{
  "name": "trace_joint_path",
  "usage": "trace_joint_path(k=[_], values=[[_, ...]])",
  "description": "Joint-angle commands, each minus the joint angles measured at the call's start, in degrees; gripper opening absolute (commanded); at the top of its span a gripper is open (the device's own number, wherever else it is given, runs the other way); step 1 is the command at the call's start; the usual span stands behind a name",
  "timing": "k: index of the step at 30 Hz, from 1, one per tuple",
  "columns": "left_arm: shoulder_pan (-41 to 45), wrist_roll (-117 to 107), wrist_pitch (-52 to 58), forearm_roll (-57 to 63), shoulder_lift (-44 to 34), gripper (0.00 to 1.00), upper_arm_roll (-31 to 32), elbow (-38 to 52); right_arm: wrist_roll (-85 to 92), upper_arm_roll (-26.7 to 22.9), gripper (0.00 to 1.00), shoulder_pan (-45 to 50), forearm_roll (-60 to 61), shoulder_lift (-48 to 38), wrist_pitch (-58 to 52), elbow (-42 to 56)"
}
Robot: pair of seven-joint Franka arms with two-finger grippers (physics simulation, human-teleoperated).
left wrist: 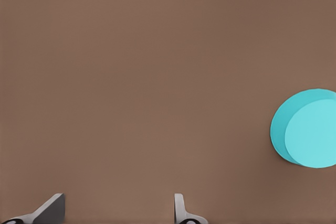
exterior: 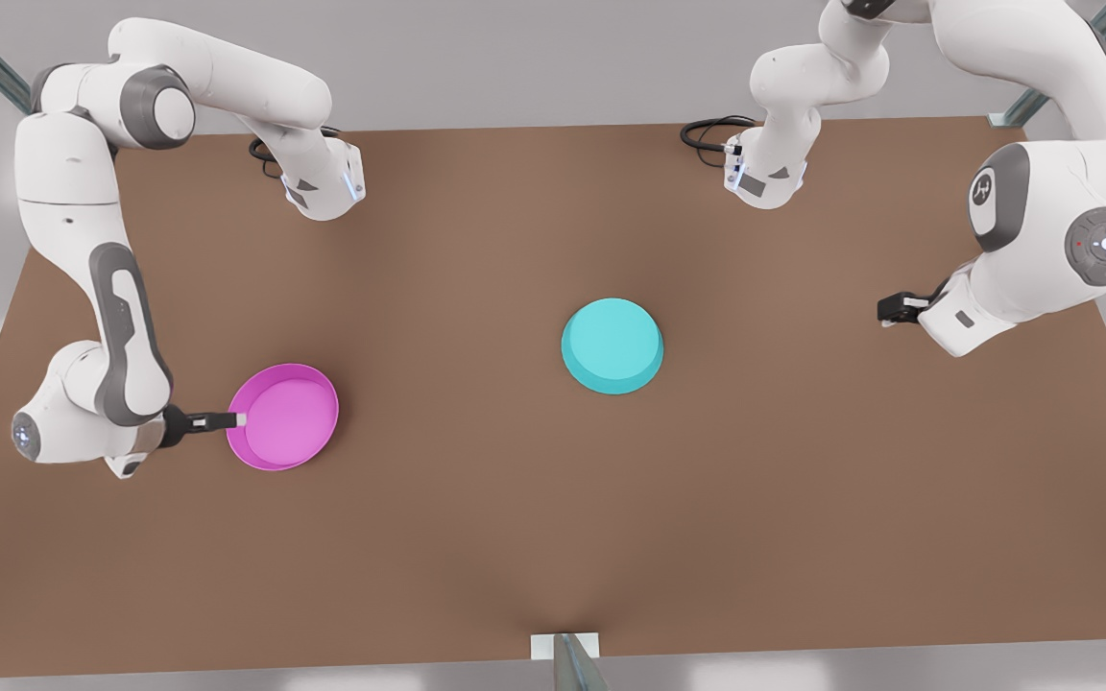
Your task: Flip the blue plate over with the left arm, and stack the pink plate on top of the blue plate with the right arm
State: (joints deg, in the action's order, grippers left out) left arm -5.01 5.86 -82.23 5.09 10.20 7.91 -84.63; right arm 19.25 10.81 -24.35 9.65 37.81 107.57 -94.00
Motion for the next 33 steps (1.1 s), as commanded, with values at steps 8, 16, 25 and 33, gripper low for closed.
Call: trace_joint_path(k=[8, 16, 25, 33], values=[[0.18, -0.06, 0.23, 0.0, 0.0, 1.0, 0.0, -0.01, 0.18, -0.09, 1.0, -0.09, -2.53, 1.74, 0.89, -1.19], [0.44, -0.06, 0.32, 0.0, 0.0, 1.0, 0.0, -0.01, 0.35, -0.09, 1.0, 0.0, -2.7, 1.74, 0.98, -2.86], [0.44, -0.06, 0.49, 0.0, 0.0, 1.0, 0.0, -0.09, 1.41, -0.09, 0.79, 0.27, -3.32, 1.83, 3.35, -2.86], [0.44, -0.06, 0.76, 0.0, 0.0, 1.0, 0.0, -0.09, 2.02, -0.09, 0.75, 0.53, -3.41, 2.53, 3.35, -2.42]])
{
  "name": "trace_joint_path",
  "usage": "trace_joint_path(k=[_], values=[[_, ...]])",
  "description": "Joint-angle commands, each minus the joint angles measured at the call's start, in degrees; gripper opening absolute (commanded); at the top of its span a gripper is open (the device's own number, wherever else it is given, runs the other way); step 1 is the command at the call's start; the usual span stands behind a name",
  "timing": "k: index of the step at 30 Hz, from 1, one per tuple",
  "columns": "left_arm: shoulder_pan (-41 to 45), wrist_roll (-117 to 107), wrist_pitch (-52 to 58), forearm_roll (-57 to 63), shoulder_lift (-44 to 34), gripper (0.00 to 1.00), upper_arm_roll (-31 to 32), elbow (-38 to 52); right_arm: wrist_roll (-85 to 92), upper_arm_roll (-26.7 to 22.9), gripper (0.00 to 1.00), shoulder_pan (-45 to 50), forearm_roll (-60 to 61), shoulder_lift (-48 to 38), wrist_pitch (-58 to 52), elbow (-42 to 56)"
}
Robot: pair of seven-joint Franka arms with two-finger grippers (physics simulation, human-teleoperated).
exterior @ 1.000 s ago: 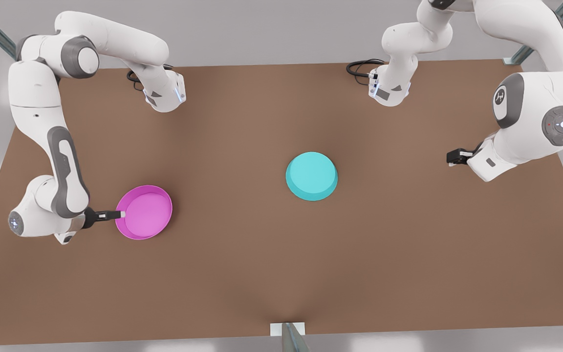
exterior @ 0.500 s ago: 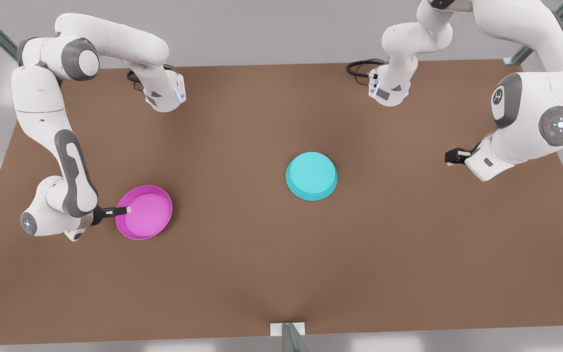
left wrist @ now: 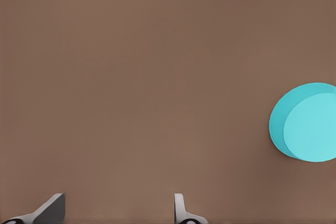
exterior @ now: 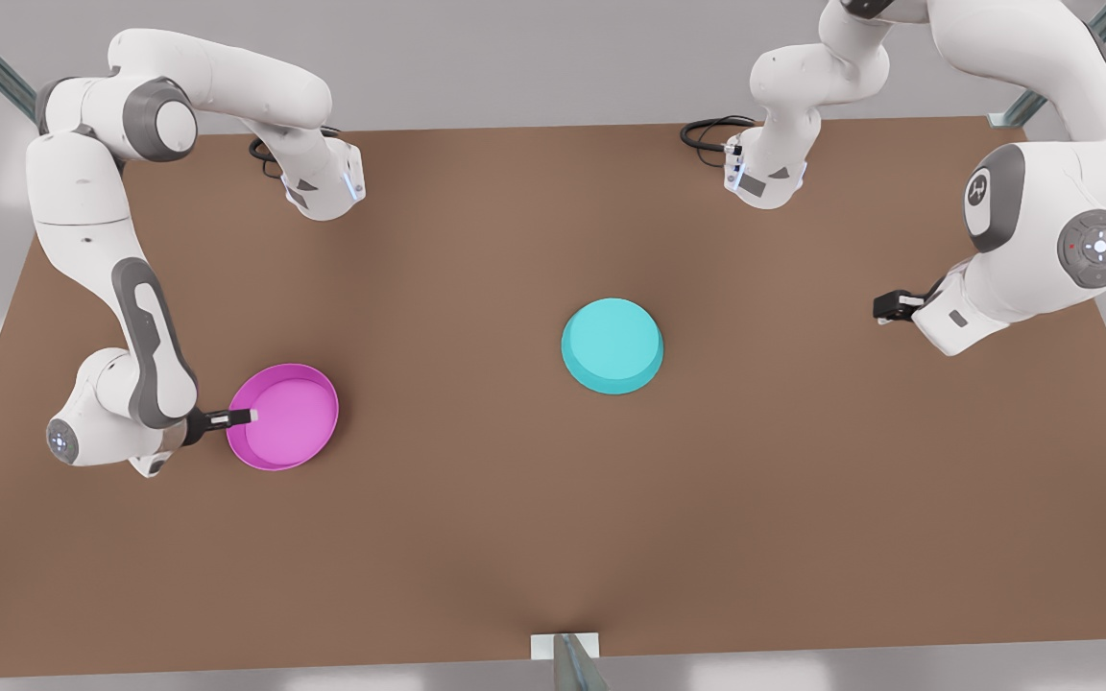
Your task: Flip the blue plate over with the left arm, and stack the pink plate on top of the blue plate with the right arm
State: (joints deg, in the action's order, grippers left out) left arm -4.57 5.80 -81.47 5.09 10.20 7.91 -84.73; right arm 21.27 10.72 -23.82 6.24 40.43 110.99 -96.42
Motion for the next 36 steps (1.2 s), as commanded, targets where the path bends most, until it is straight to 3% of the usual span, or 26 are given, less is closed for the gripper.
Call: trace_joint_path(k=[1, 4, 6, 9, 18, 24, 36], values=[[0.0, 0.0, 0.0, 0.0, 0.0, 1.0, 0.0, 0.0, 0.0, -0.09, 0.72, 0.09, 0.0, 0.0, -0.07, 0.0], [0.0, 0.0, 0.0, 0.0, 0.0, 1.0, 0.0, -0.09, 0.0, 0.0, 0.65, 0.09, -0.09, 0.18, 0.02, 0.18], [0.0, -0.09, 0.0, -0.08, 0.0, 1.0, 0.0, -0.09, 0.0, -0.09, 0.56, 0.09, -0.17, 0.27, 0.02, 0.18], [0.0, -0.09, 0.44, -0.08, 0.0, 1.0, 0.0, -0.09, 0.09, -0.09, 0.51, 0.09, -0.17, 0.36, 0.63, 0.18], [0.0, -0.09, 0.61, -0.08, 0.0, 1.0, 0.0, -0.09, 0.79, -0.17, 0.48, 0.09, -0.44, 0.62, 1.16, 0.18], [0.0, -0.09, 0.79, -0.17, 0.0, 1.0, 0.0, -0.09, 1.32, -0.09, 0.3, 0.09, -0.53, 0.62, 1.16, 0.18], [0.0, -0.26, 0.88, -0.17, 0.26, 1.0, 0.0, -0.09, 1.85, -0.09, 0.21, 0.09, -0.53, 0.71, 1.25, 0.18]])
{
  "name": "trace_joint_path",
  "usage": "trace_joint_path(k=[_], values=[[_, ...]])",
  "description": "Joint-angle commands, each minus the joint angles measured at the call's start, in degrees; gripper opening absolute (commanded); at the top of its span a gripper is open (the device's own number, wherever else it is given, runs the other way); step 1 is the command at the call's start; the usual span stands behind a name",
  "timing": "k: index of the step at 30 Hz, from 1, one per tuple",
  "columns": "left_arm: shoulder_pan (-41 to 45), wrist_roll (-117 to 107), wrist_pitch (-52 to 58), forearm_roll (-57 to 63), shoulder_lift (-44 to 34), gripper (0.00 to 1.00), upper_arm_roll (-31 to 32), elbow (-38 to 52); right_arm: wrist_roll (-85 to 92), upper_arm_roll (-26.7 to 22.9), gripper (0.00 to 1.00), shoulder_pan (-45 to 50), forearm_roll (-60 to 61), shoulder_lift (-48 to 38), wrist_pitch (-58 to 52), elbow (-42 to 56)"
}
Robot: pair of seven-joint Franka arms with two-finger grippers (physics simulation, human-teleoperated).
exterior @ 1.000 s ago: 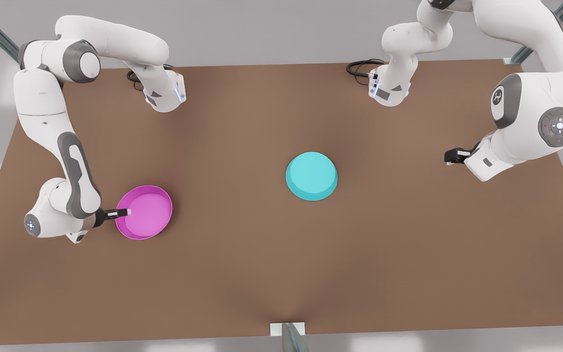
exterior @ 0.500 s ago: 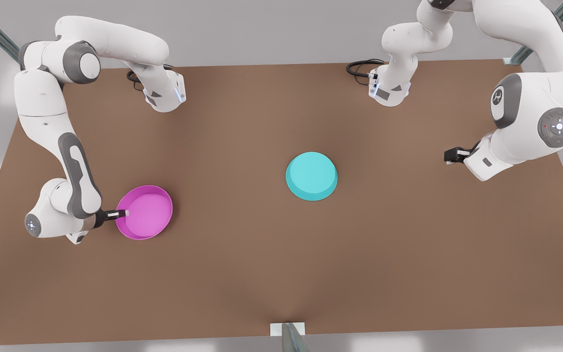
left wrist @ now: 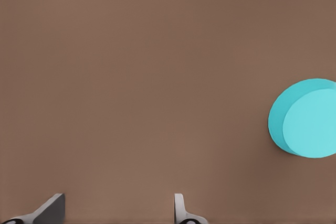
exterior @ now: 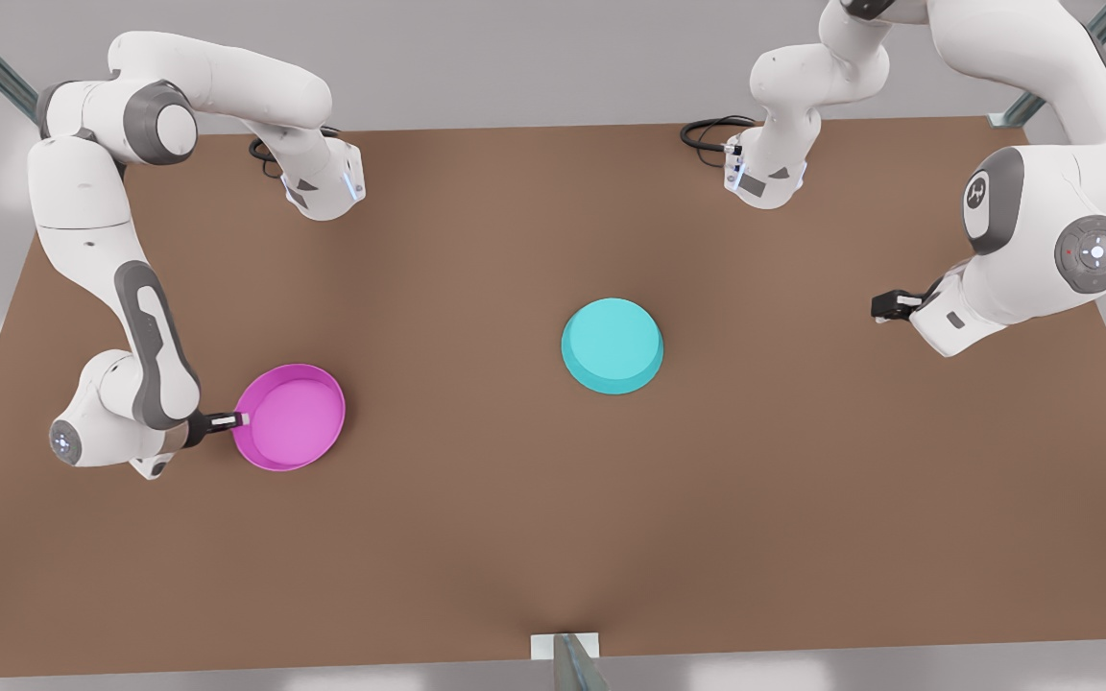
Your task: Flip the blue plate over with the left arm, and stack the pink plate on top of the blue plate with the right arm
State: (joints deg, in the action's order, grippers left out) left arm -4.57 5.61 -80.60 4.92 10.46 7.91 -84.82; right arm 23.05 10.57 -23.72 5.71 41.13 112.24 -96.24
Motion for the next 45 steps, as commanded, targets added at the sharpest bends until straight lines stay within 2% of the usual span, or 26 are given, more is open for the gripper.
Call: trace_joint_path(k=[1, 12, 14, 20, 23, 27, 29, 35, 39, 45], values=[[0.0, -0.07, -0.09, 0.0, 0.0, 1.0, 0.0, 0.0, -0.03, 0.06, 0.21, -0.01, 0.0, 0.0, 0.0, 0.0], [0.0, 0.11, -0.09, 0.0, 0.0, 1.0, 0.0, 0.0, -0.29, 0.41, 0.21, 0.78, 0.88, -0.35, -3.69, 2.29], [0.0, 0.11, 0.0, 0.0, 0.0, 1.0, 0.0, 0.0, -0.47, 1.82, 0.21, 1.48, 3.33, -0.53, -4.66, 2.46], [0.0, 0.11, 0.0, 0.0, 0.0, 1.0, 0.0, 0.0, -4.07, 2.08, 0.21, 13.78, 12.74, -2.2, -6.42, 2.28], [0.0, -0.07, -0.09, 0.0, 0.0, 1.0, 0.0, 0.0, -16.54, 14.99, 0.21, 15.2, 12.83, -2.29, -5.8, 2.64], [0.0, 0.1, 0.0, 0.0, 0.0, 1.0, 0.0, 0.0, -30.61, 16.23, 0.21, 29.43, 12.92, -4.31, 1.67, 2.81], [0.0, 0.11, 0.0, 0.0, 0.0, 1.0, 0.0, 0.0, -38.26, 18.96, 0.21, 32.33, 12.74, -4.92, 4.66, 2.9], [0.0, -0.07, 0.0, 0.0, 0.0, 1.0, 0.0, 0.0, -48.98, 18.96, 0.21, 41.74, 10.99, -4.92, 13.79, 2.28], [0.0, -0.07, 0.0, 0.0, 0.0, 1.0, 0.0, 0.0, -50.12, 18.17, 0.21, 44.2, 9.5, -2.64, 14.94, 5.62], [0.0, -0.07, 0.0, 0.0, 0.0, 1.0, 0.0, 0.0, -50.83, 18.17, 0.21, 44.64, 8.44, 0.35, 16.79, 5.36]])
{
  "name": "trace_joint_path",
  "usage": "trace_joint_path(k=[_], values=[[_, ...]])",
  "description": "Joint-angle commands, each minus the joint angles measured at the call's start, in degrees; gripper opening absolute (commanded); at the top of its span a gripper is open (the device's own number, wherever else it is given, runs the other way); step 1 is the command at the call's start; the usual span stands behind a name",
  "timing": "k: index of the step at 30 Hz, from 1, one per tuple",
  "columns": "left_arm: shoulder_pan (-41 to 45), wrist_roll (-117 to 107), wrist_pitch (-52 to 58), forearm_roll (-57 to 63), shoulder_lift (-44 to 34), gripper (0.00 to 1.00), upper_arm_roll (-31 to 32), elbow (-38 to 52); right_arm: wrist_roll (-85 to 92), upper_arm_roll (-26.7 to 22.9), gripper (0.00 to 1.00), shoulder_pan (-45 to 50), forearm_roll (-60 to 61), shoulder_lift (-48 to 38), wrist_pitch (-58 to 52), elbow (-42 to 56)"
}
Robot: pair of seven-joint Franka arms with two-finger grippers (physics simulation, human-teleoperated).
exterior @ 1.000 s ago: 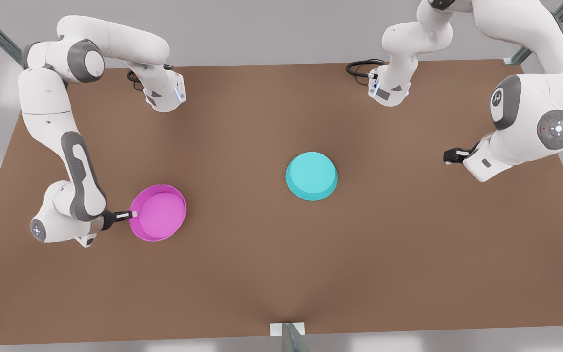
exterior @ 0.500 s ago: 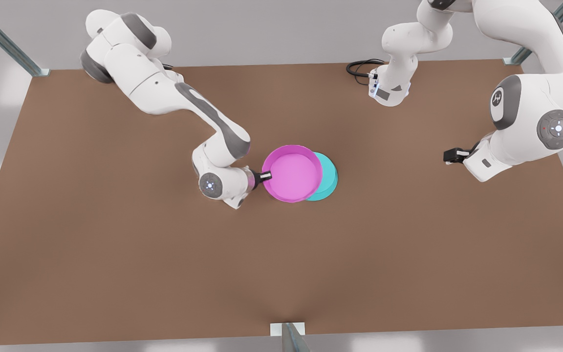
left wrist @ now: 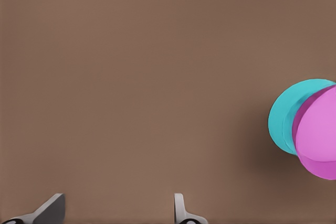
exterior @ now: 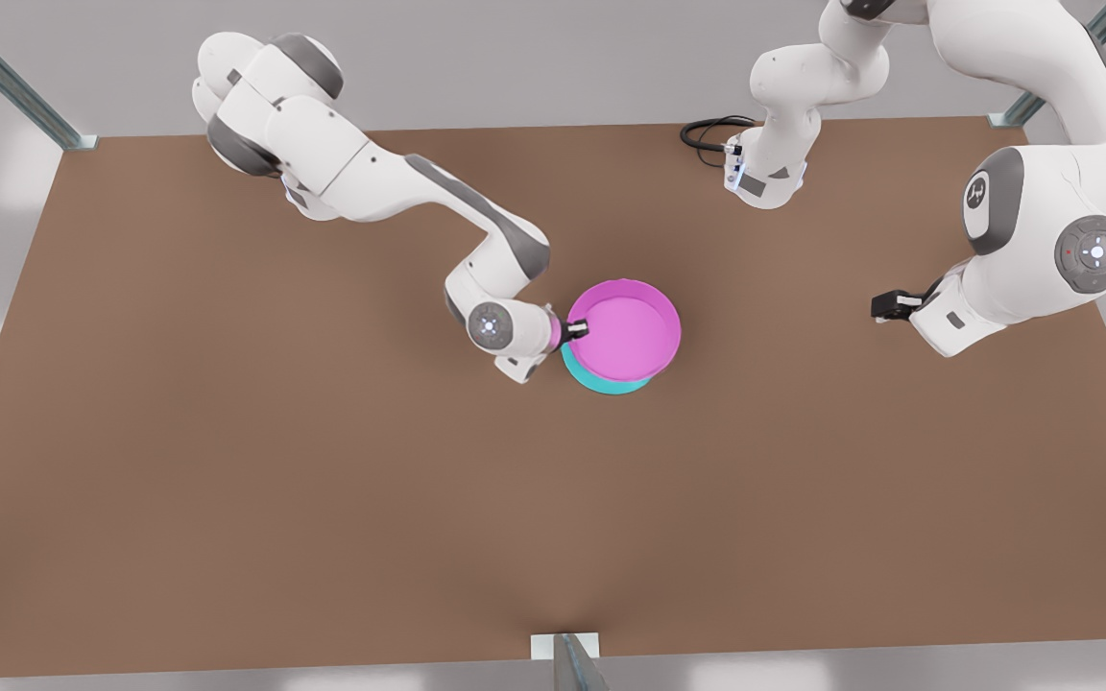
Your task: Flip the blue plate over with the left arm, and stack the pink plate on top of the blue plate with the right arm
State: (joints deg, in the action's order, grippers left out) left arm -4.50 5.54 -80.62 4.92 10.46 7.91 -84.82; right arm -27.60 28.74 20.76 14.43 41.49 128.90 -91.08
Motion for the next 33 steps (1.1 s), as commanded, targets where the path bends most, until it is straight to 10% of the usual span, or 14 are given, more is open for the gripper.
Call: trace_joint_path(k=[1, 11, 12, 14, 29, 33], values=[[-0.07, 0.0, 0.02, 0.0, 0.0, 1.0, 0.0, 0.0, -0.18, 0.0, 0.21, -0.1, -0.28, -0.01, -0.23, -0.07], [-0.07, 0.0, 0.02, 0.0, 0.0, 1.0, 0.0, 0.0, -0.18, 0.44, 0.21, -0.63, -0.11, -0.18, 0.3, -1.47], [-0.07, 0.0, -0.07, 0.0, 0.08, 1.0, 0.0, 0.0, -0.09, 0.44, 0.65, -0.72, -0.11, -0.09, 0.3, -1.56], [0.01, 0.0, 0.02, 0.0, 0.0, 1.0, 0.0, 0.0, -0.09, 0.44, 1.0, -0.81, -0.11, -0.01, 0.3, -1.56], [0.01, 0.0, 0.29, 0.0, 0.0, 1.0, 0.0, 0.26, 0.0, 0.26, 1.0, -1.16, -1.95, -0.71, -0.23, -0.33], [-0.07, -0.09, 0.2, -0.08, -0.18, 1.0, 0.0, 1.76, 3.24, 0.61, 1.0, -12.22, -16.8, -2.9, -32.74, 21.46]])
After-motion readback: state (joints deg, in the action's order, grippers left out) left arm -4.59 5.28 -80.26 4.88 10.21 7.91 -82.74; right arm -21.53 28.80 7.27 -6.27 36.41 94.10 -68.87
